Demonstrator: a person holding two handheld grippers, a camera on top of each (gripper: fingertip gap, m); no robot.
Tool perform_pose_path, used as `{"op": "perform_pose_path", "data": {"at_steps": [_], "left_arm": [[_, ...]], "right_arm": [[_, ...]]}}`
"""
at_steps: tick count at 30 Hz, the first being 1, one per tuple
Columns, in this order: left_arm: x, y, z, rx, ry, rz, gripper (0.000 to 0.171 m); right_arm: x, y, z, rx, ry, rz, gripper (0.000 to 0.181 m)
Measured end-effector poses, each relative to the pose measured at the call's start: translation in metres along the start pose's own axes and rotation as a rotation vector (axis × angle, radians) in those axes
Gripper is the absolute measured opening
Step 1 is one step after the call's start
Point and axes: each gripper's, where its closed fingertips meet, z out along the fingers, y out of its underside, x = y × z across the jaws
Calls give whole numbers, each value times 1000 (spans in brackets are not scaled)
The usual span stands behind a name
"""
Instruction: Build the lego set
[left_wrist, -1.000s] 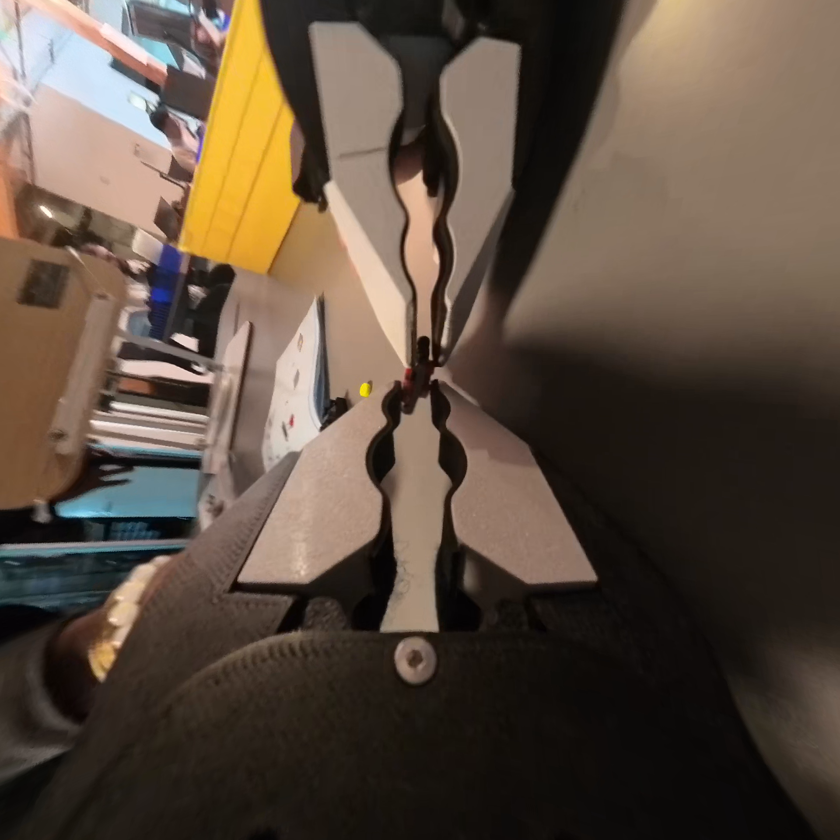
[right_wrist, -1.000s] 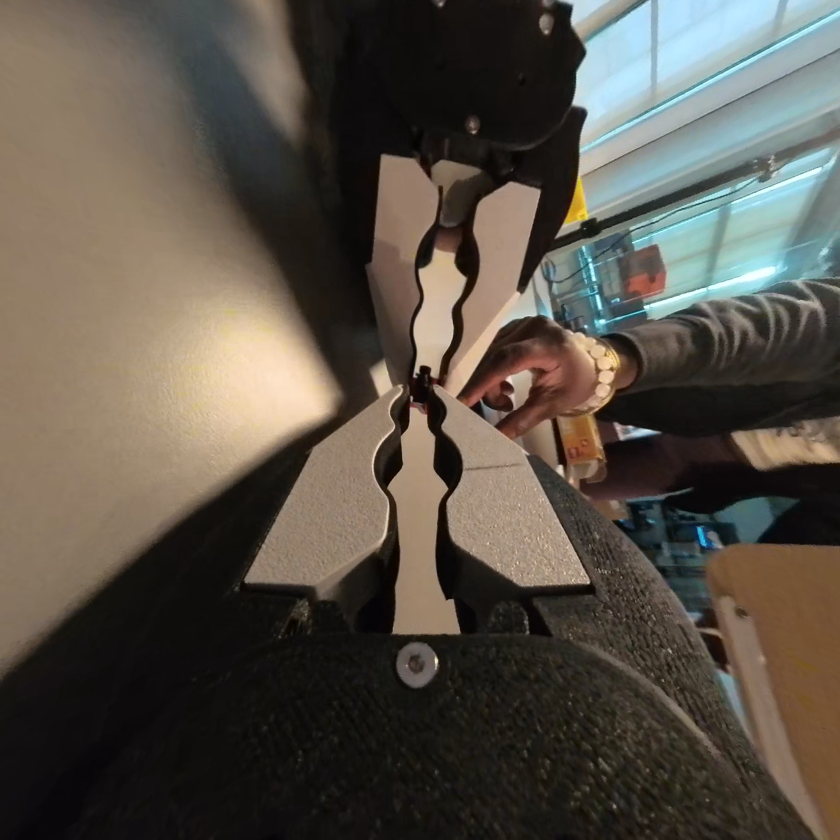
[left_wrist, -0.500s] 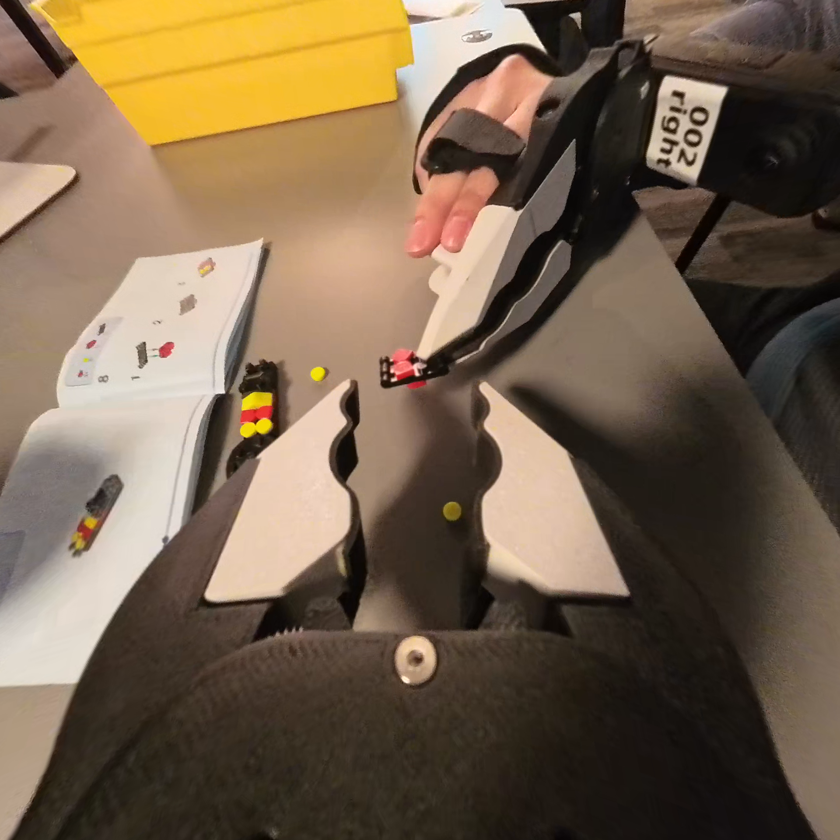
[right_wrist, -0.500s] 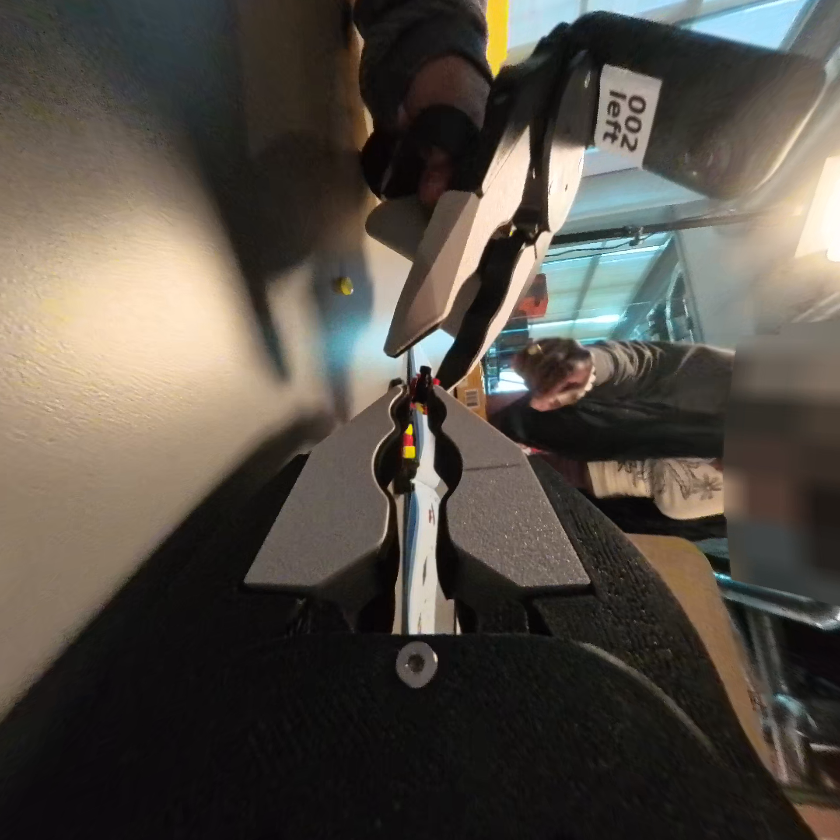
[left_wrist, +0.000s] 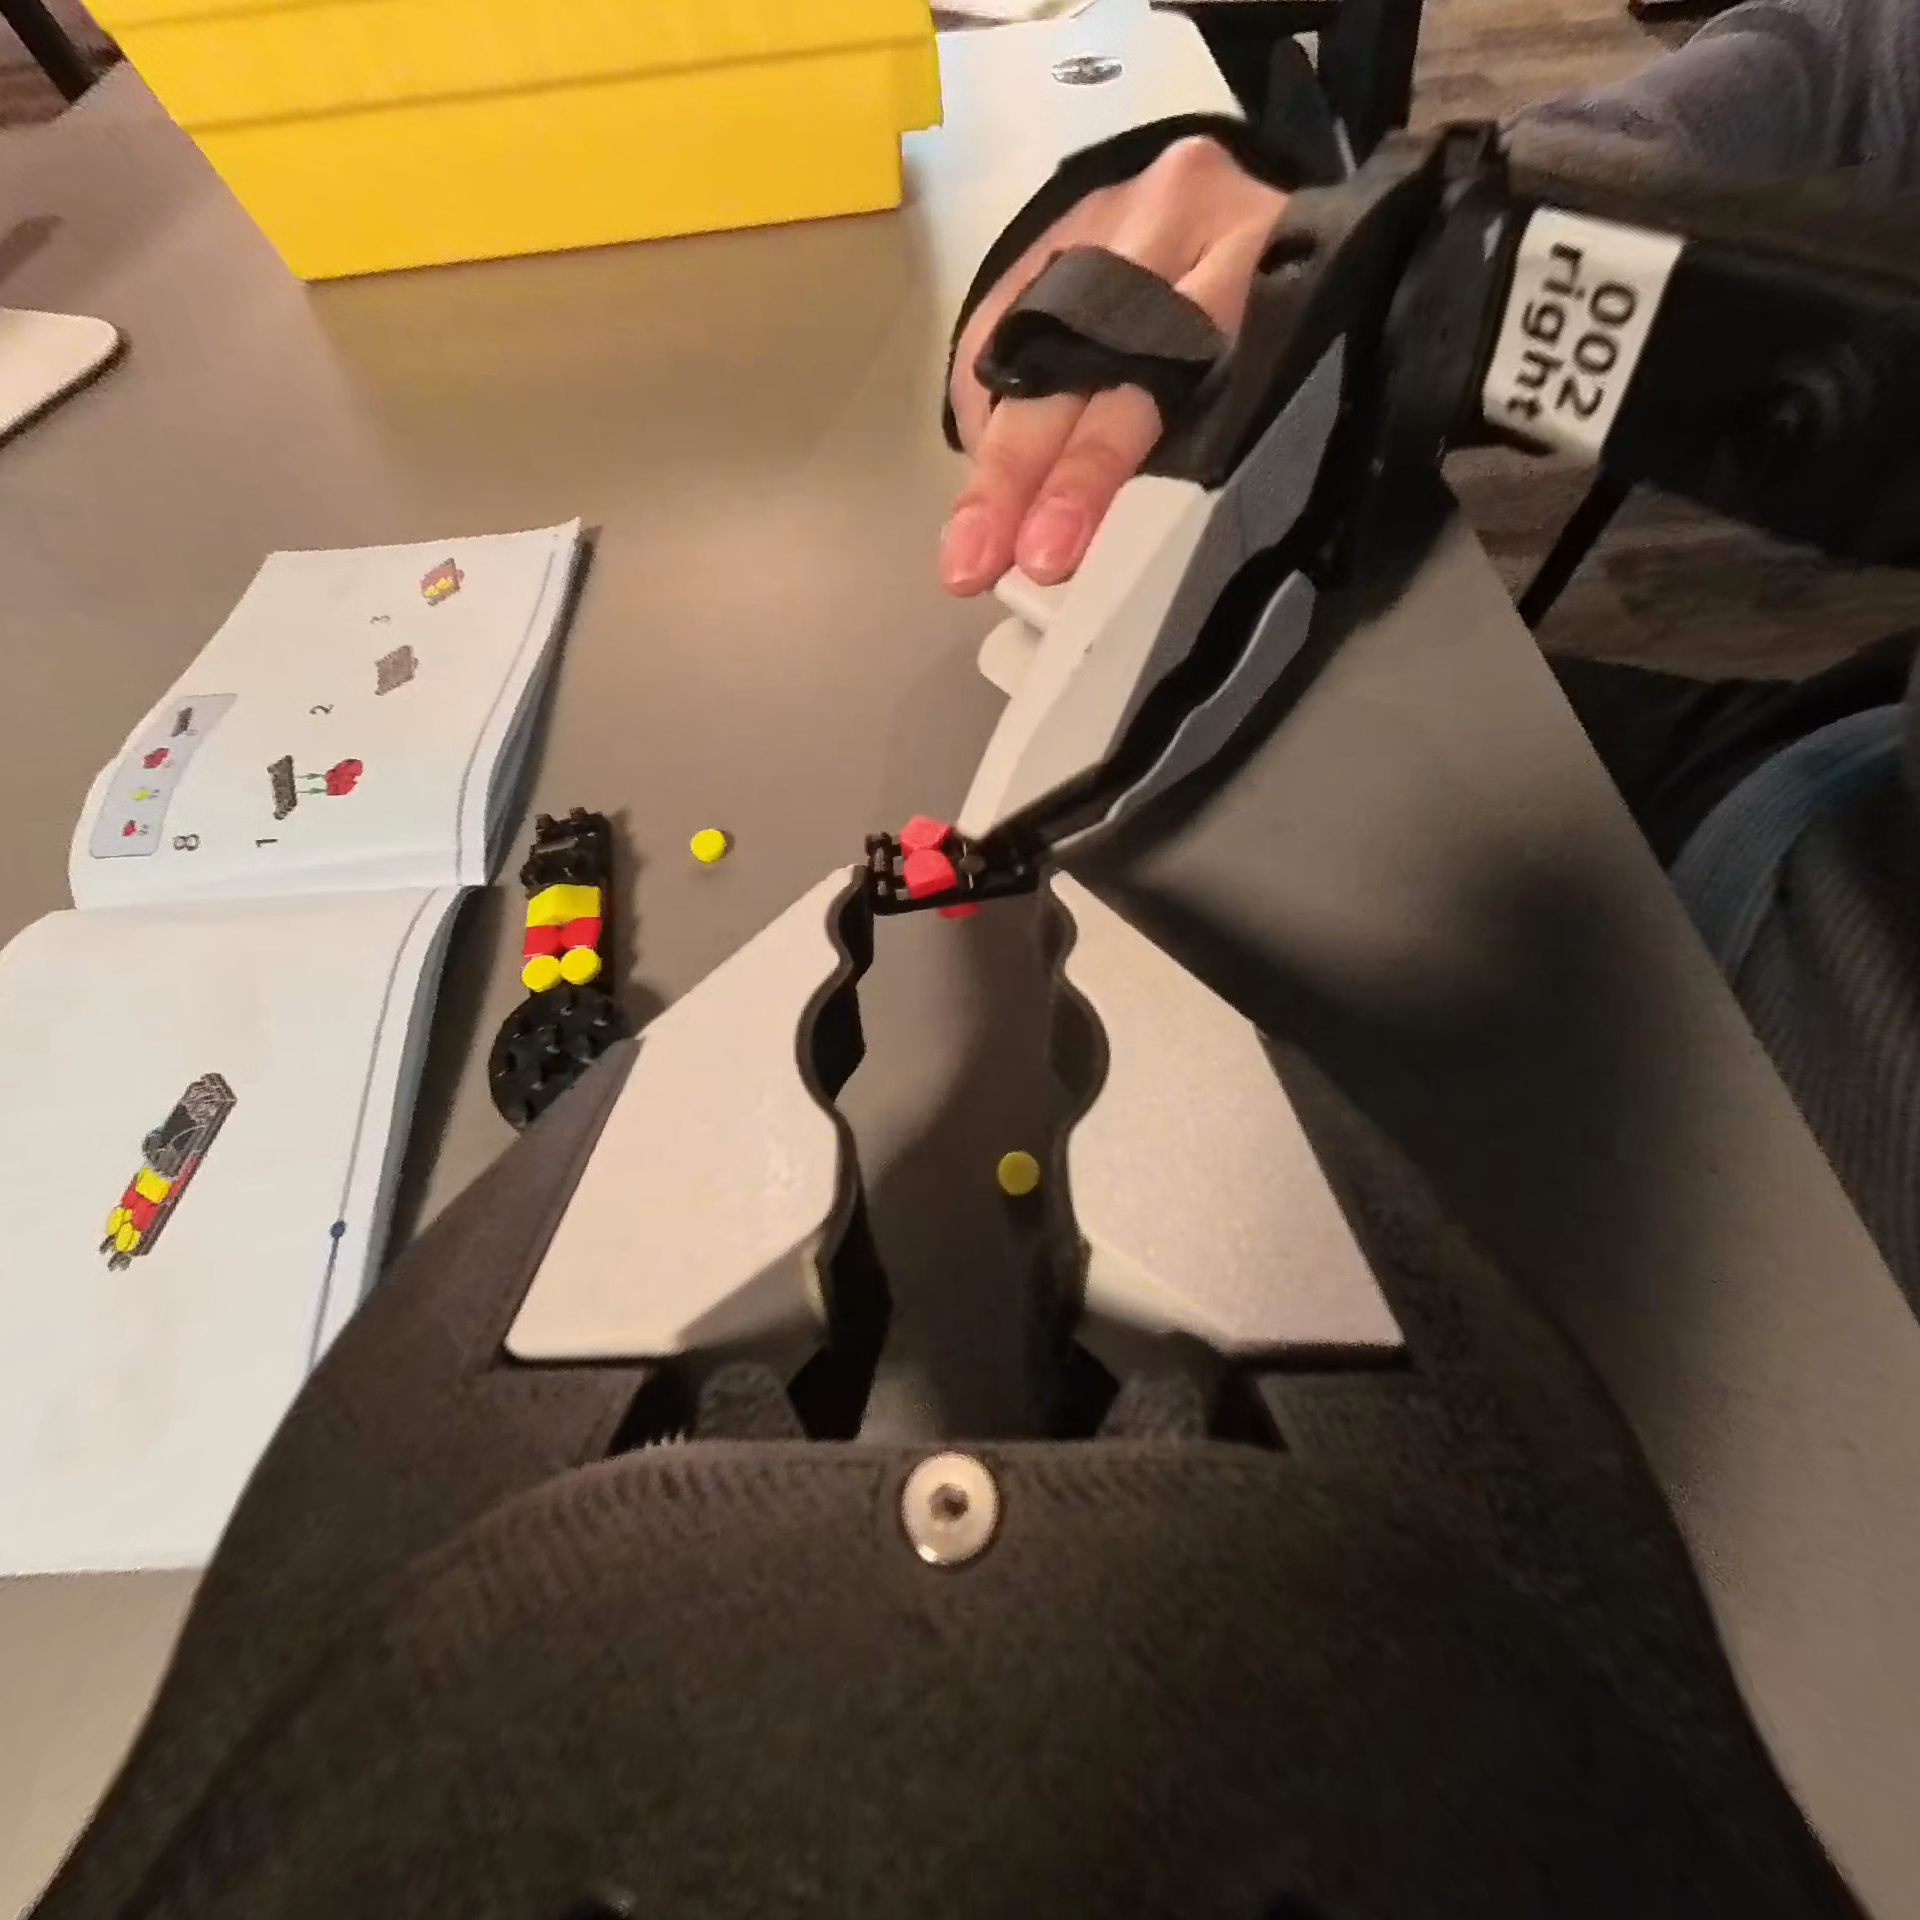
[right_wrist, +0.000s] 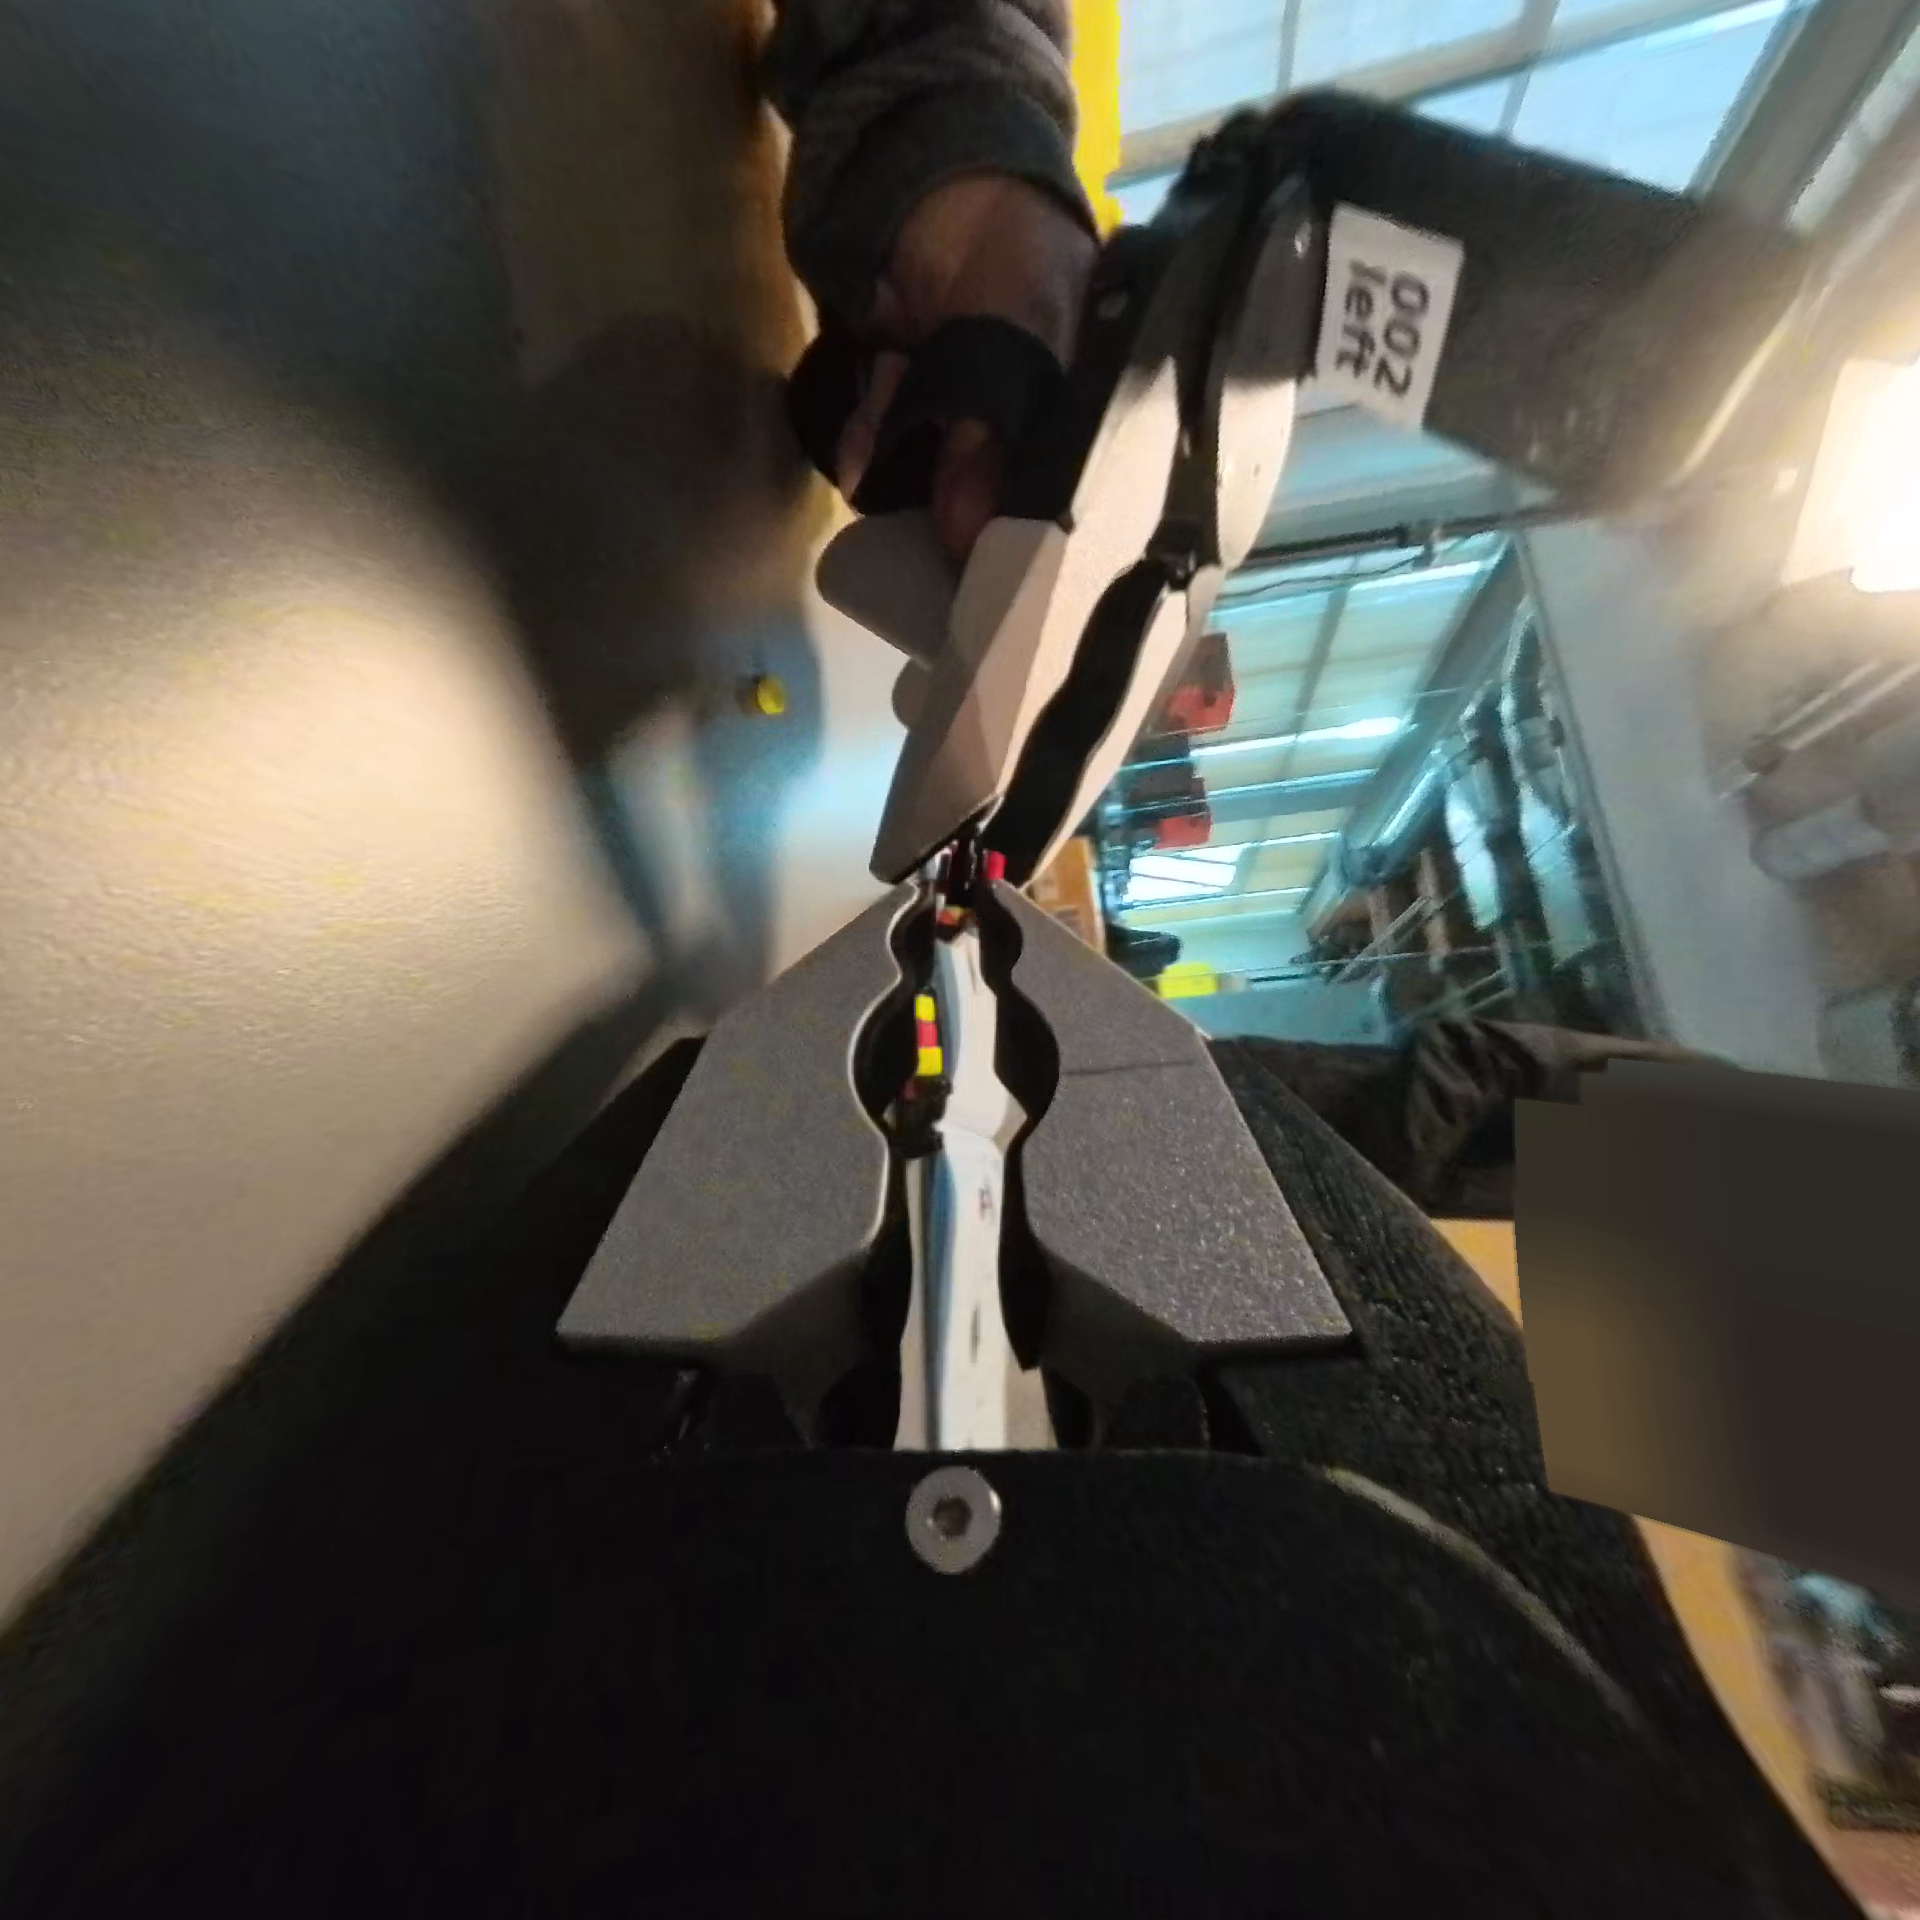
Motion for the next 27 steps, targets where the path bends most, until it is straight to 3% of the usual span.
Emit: {"op": "perform_pose_path", "data": {"at_steps": [3, 6, 10, 14, 17, 27], "left_arm": [[-10, 0, -2, 4, -91, 80, 30], [-19, 1, -3, -8, -200, 213, 30], [-25, 1, -3, -16, -306, 373, 30], [-29, -5, -7, 2, -391, 484, 30], [-30, -5, -7, -4, -412, 515, 30], [-35, -1, -8, -41, -448, 533, 30]], "right_arm": [[7, 12, -1, -8, -32, 247, 10], [15, 21, -1, 10, -119, 642, 16], [34, 21, 5, 46, -167, 1043, 15], [26, 22, 15, -15, -280, 1348, 18], [24, 23, 18, -40, -286, 1417, 13], [17, 23, 22, -122, -262, 1309, 6]]}}
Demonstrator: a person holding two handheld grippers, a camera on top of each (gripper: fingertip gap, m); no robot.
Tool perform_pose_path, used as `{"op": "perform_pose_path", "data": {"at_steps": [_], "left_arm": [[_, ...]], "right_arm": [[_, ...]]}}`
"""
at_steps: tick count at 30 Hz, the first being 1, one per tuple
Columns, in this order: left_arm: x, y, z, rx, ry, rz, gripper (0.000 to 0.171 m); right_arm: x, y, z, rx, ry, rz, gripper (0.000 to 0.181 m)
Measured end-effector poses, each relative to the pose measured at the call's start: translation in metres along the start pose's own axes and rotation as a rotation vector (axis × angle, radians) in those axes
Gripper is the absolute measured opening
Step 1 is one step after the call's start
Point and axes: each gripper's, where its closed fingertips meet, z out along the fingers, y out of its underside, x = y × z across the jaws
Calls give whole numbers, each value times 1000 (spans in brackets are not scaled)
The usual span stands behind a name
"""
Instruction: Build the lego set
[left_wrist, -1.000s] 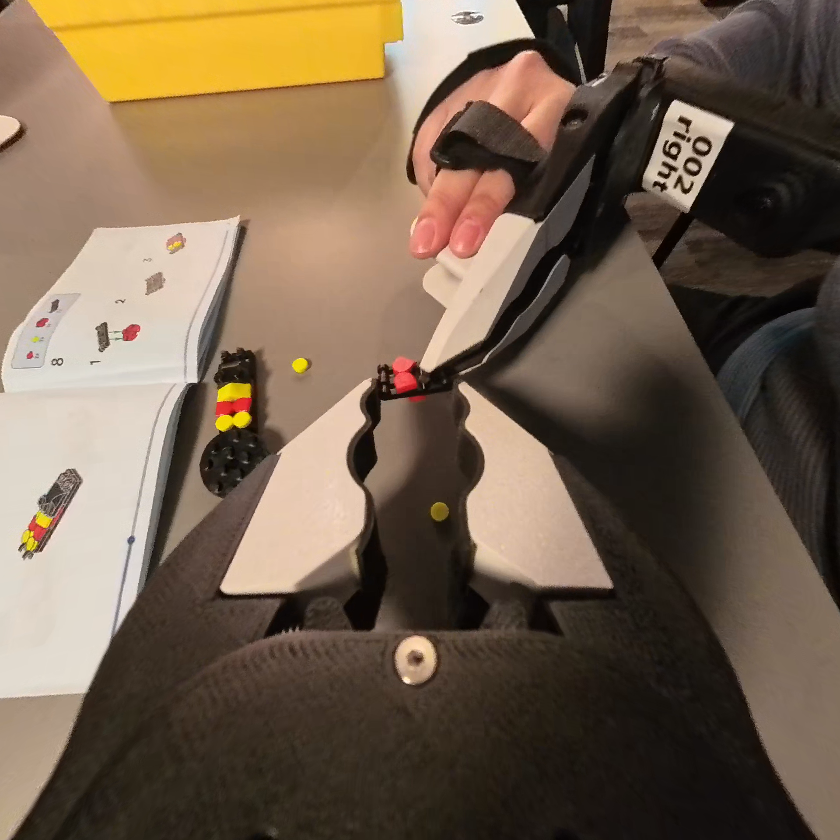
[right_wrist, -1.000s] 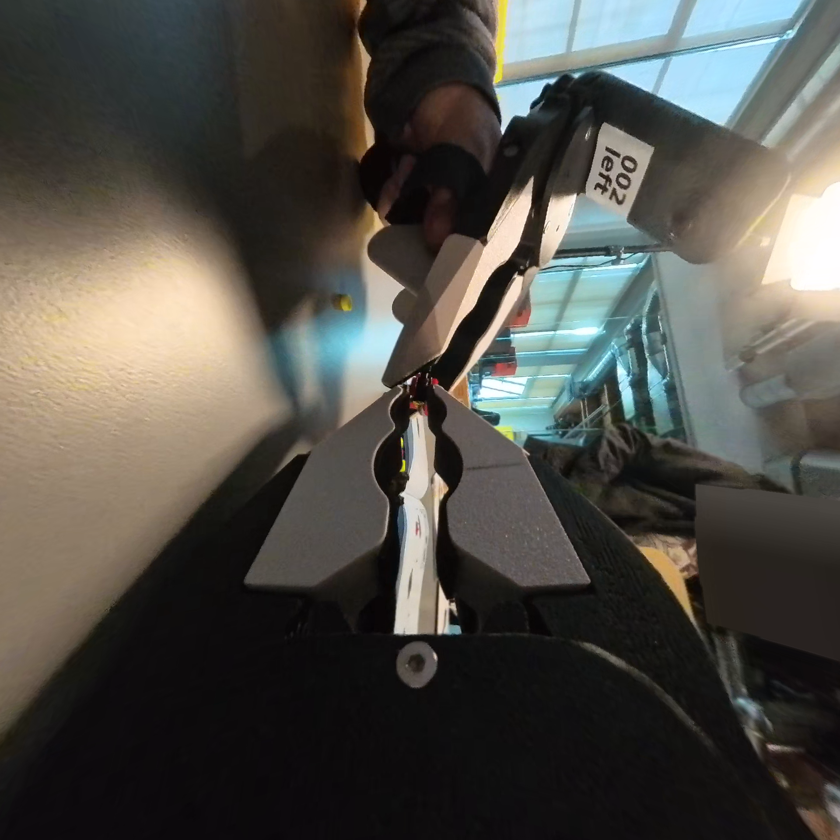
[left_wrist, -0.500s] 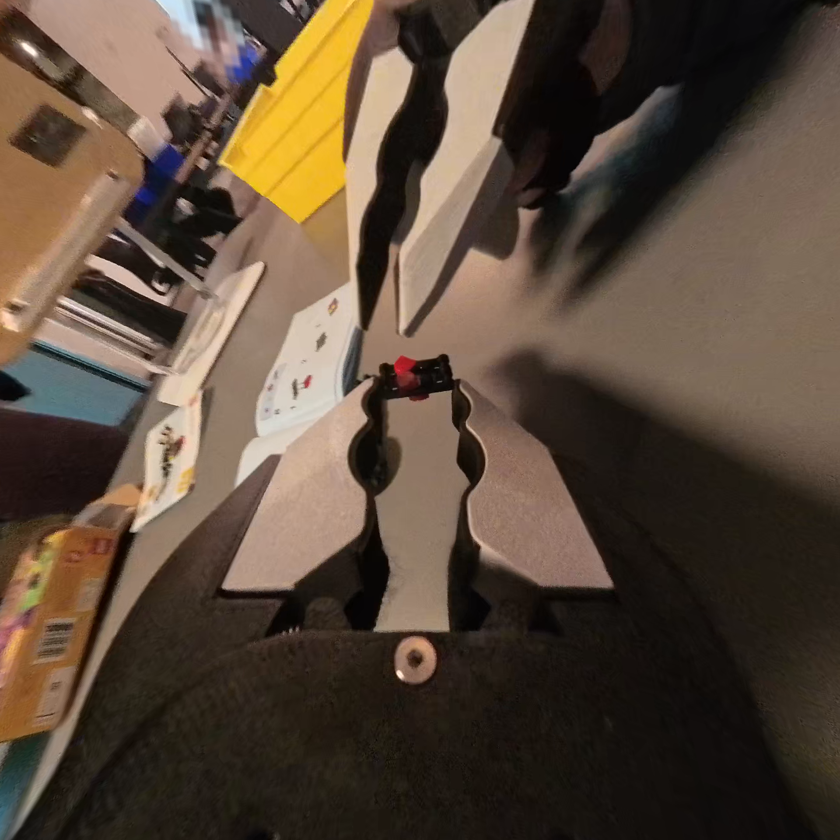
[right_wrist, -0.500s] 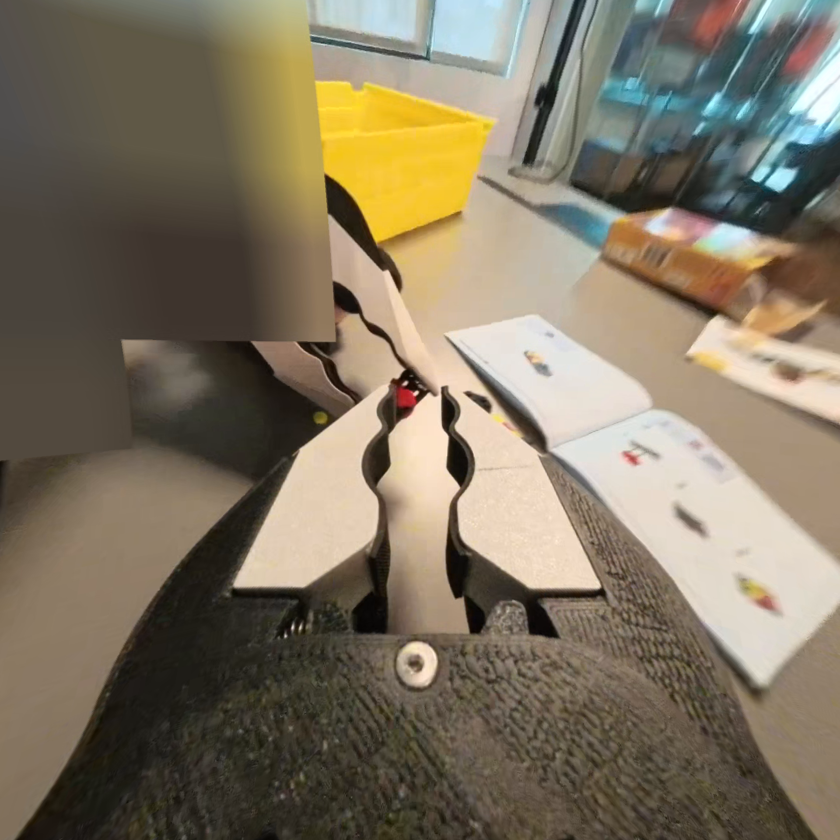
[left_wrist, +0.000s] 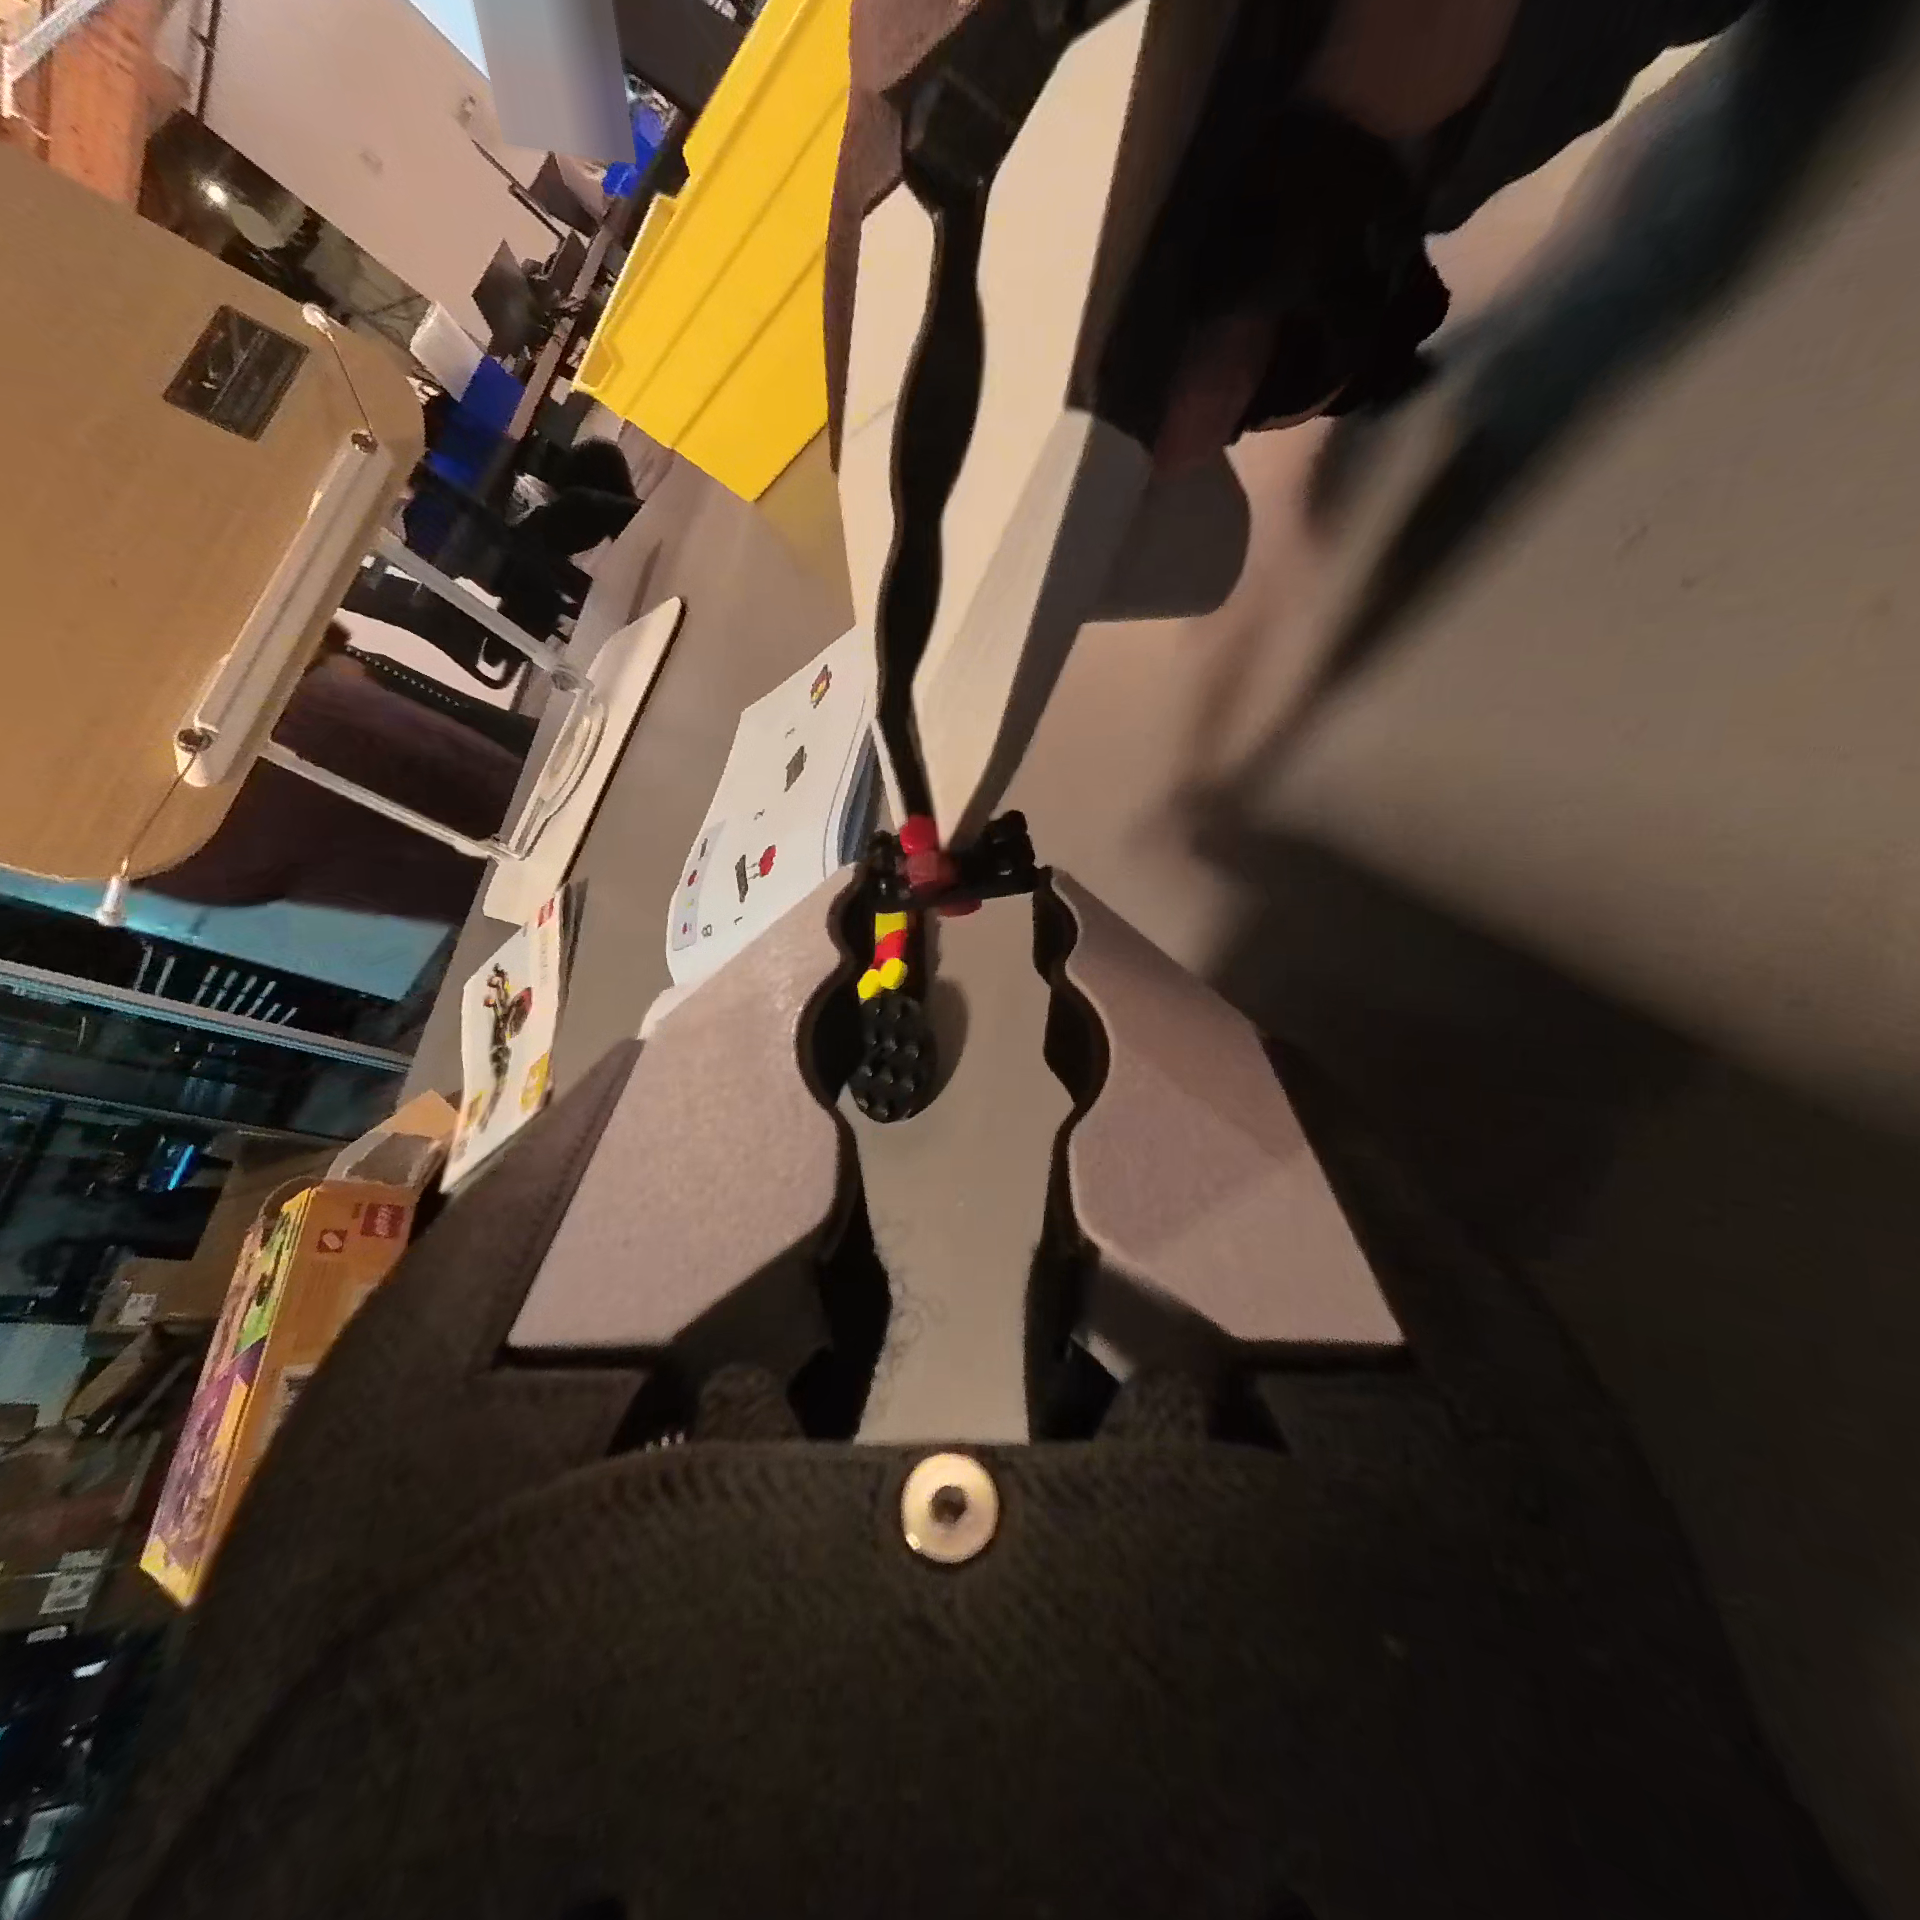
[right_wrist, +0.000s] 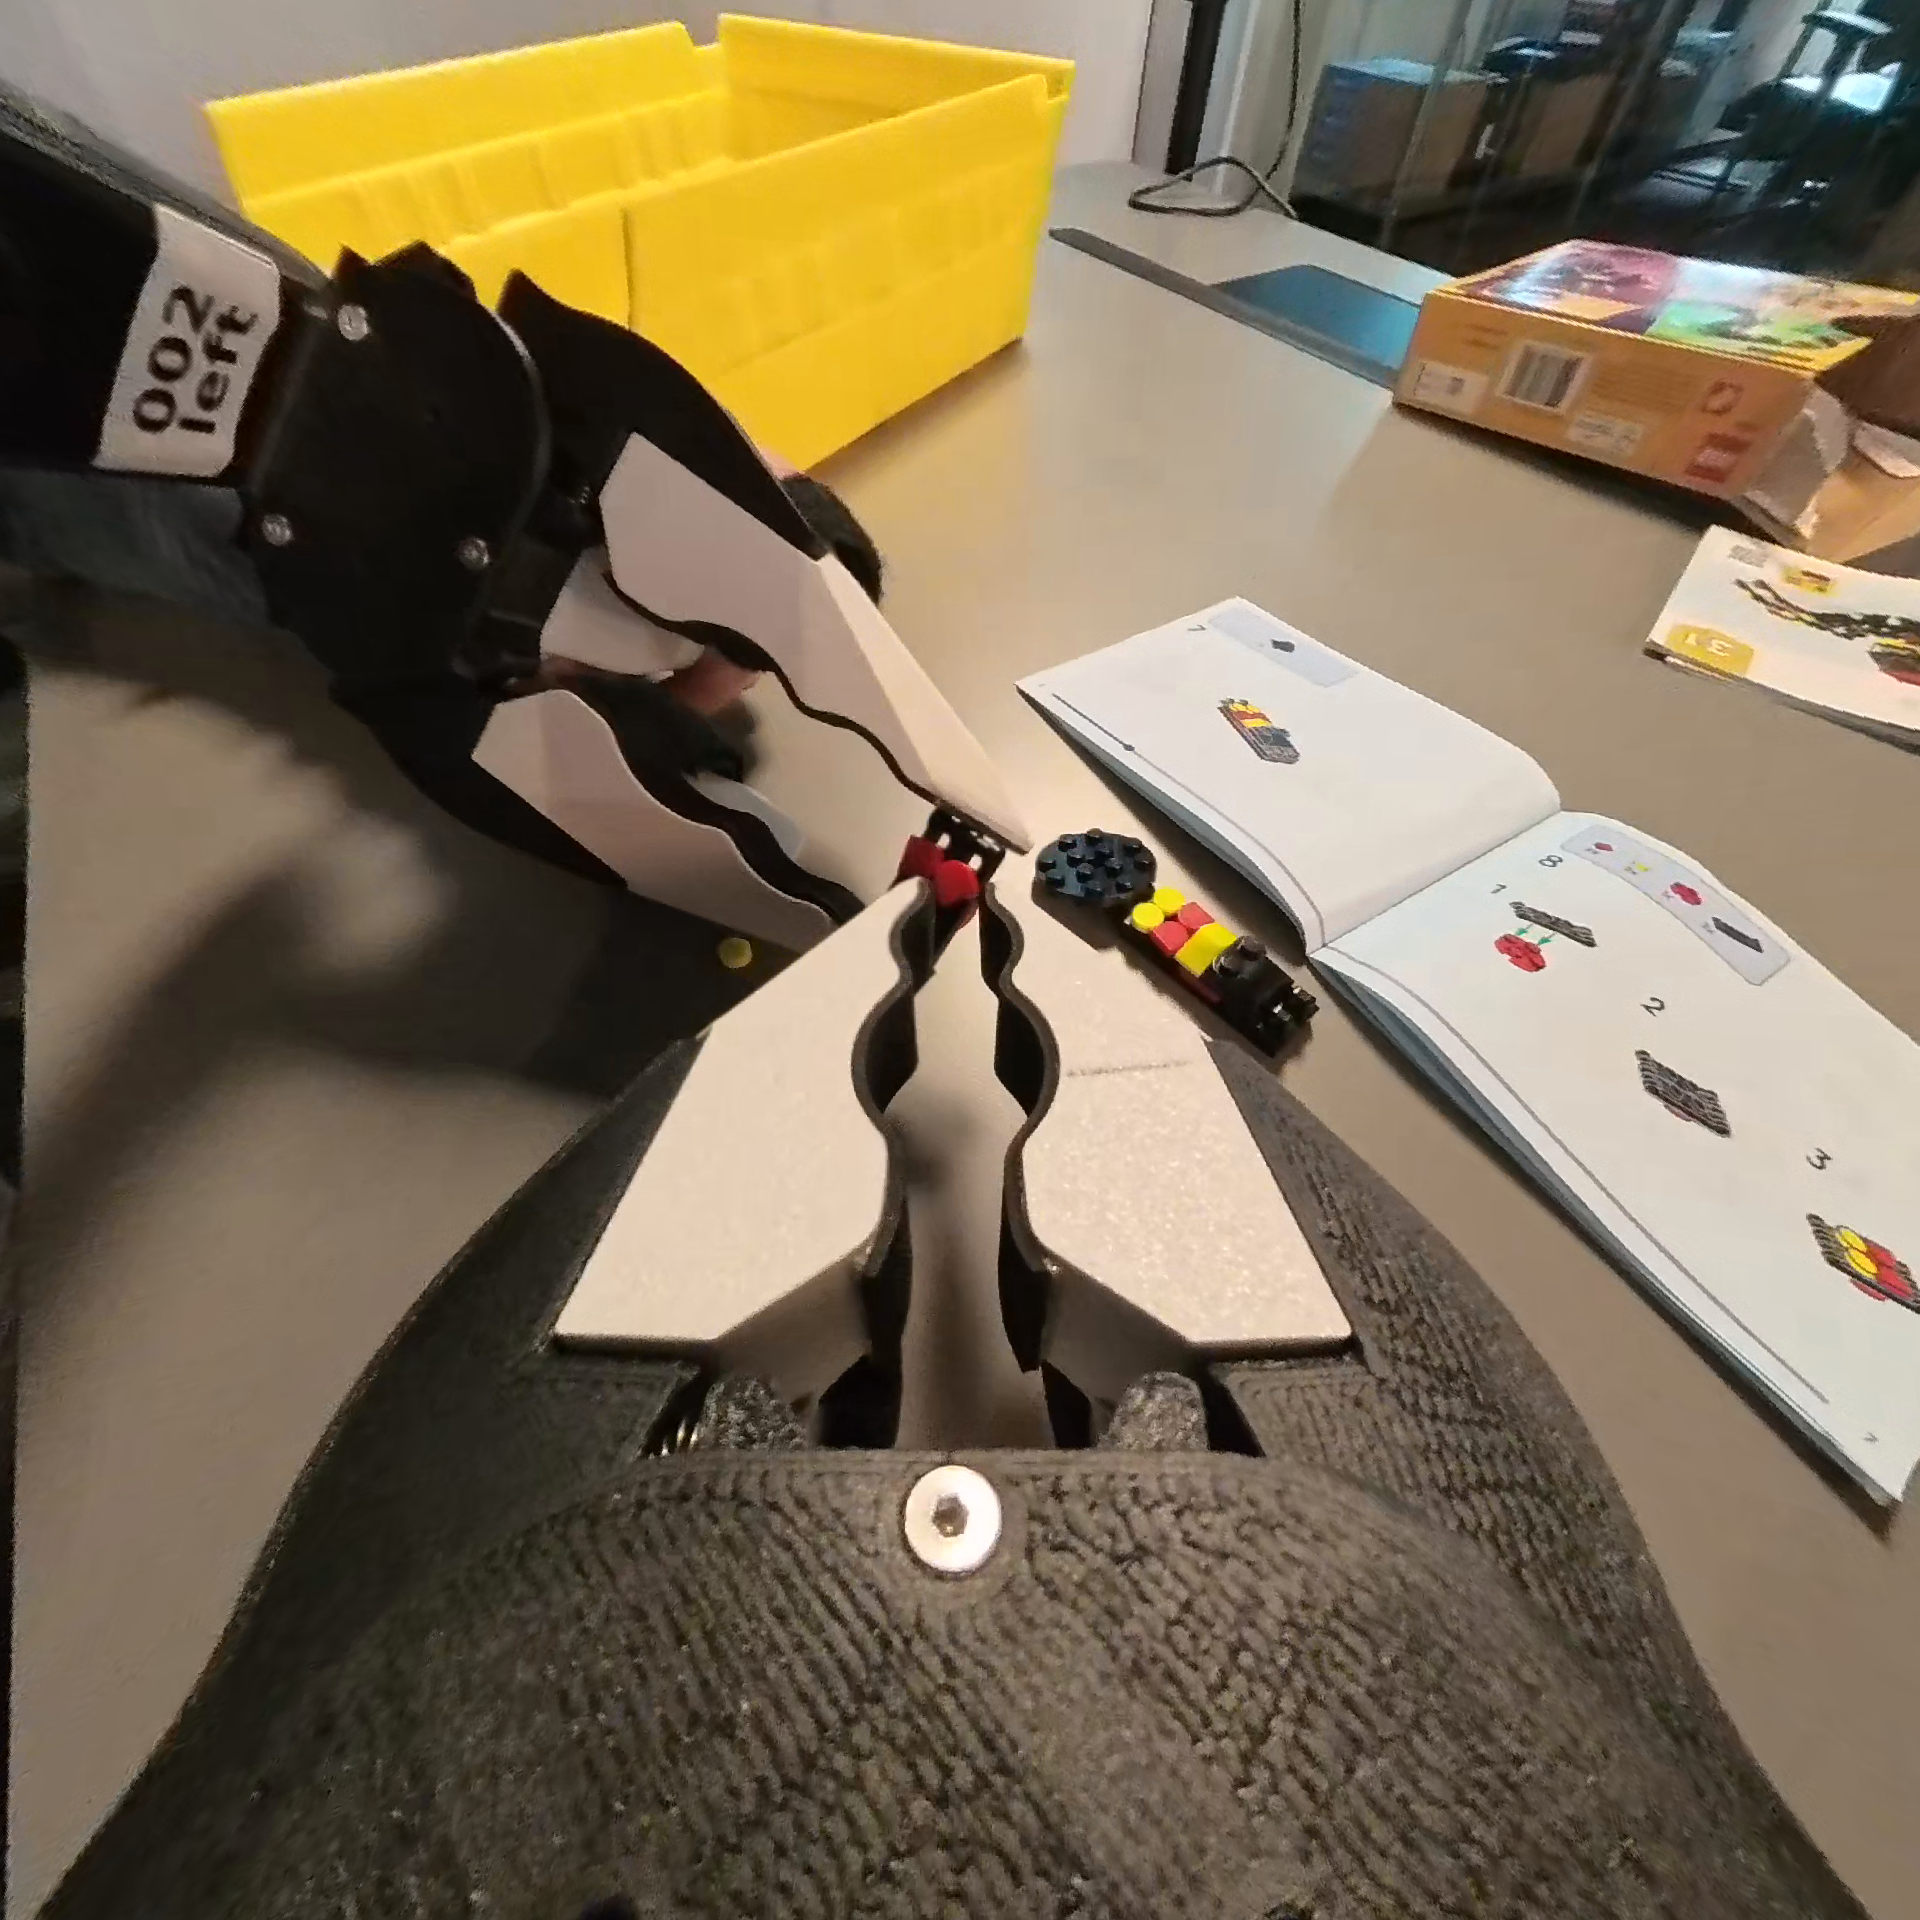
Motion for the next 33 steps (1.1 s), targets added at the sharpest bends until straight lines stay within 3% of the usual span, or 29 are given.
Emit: {"op": "perform_pose_path", "data": {"at_steps": [6, 14, 33], "left_arm": [[3, 4, 1, -28, 12, 16, 30], [11, 16, 5, -118, 53, 14, 29], [17, 16, 5, -143, 108, -24, 29]], "right_arm": [[0, 4, 2, -38, 33, -46, 5], [2, 16, 8, -119, 154, -315, 4], [-7, 14, 3, -66, 88, -437, 4]]}}
